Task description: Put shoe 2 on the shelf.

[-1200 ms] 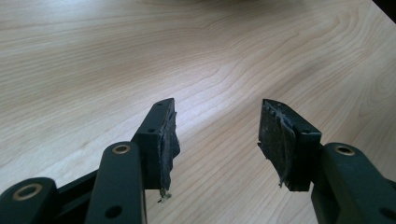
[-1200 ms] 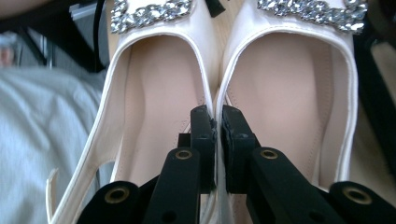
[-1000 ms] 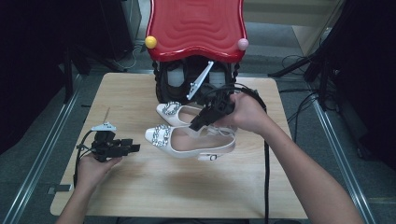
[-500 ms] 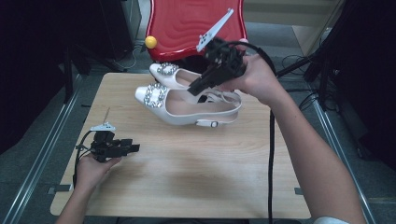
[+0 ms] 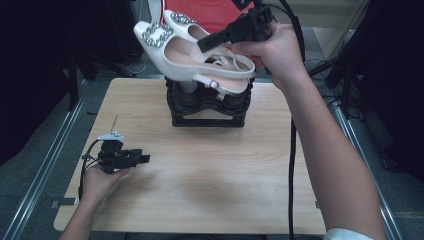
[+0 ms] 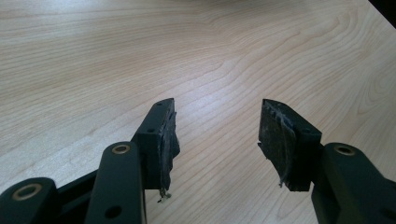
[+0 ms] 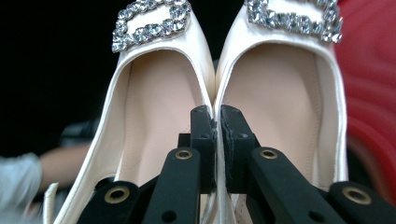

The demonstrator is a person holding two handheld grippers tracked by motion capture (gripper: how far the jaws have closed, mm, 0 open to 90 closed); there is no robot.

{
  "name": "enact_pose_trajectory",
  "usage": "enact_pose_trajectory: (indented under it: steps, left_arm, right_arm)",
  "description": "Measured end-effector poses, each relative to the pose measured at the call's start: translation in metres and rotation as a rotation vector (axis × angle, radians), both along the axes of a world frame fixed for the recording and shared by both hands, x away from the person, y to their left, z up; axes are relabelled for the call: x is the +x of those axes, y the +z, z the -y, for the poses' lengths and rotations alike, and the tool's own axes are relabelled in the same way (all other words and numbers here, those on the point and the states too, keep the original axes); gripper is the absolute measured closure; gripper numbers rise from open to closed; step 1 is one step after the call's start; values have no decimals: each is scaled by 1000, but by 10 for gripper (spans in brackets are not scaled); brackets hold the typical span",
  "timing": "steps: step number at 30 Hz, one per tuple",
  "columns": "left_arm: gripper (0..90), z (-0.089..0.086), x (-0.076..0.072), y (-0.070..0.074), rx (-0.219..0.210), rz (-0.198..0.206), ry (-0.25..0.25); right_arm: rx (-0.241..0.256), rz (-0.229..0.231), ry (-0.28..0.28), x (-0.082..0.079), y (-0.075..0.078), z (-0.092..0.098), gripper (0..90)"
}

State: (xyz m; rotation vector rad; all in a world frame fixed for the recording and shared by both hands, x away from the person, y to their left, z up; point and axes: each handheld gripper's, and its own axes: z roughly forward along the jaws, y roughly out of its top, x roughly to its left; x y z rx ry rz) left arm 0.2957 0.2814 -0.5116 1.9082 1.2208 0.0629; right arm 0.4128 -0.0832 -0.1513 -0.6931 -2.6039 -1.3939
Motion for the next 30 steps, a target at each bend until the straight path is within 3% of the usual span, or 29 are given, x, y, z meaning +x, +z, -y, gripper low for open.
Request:
enact_pose_trajectory:
  steps: [5, 12, 19, 22, 25, 30]
  left_arm:
    - [466, 3, 1, 0, 7, 3, -9]
    - [467, 5, 4, 0, 6, -1, -16]
    - [467, 9, 7, -1, -6, -3, -27]
    - [467, 10, 6, -1, 0, -2, -40]
    - [467, 8, 8, -1, -8, 0, -35]
    - [468, 8, 7, -1, -31, -1, -26]
  right_arm:
    - [79, -39, -142, 15, 10, 4, 860]
    - [194, -60, -336, 40, 14, 16, 860]
    - [235, -68, -516, 66, 9, 16, 860]
    - [258, -69, -572, 76, 5, 12, 859]
    - [262, -63, -591, 85, 4, 7, 859]
    - [286, -49, -725, 96, 1, 3, 860]
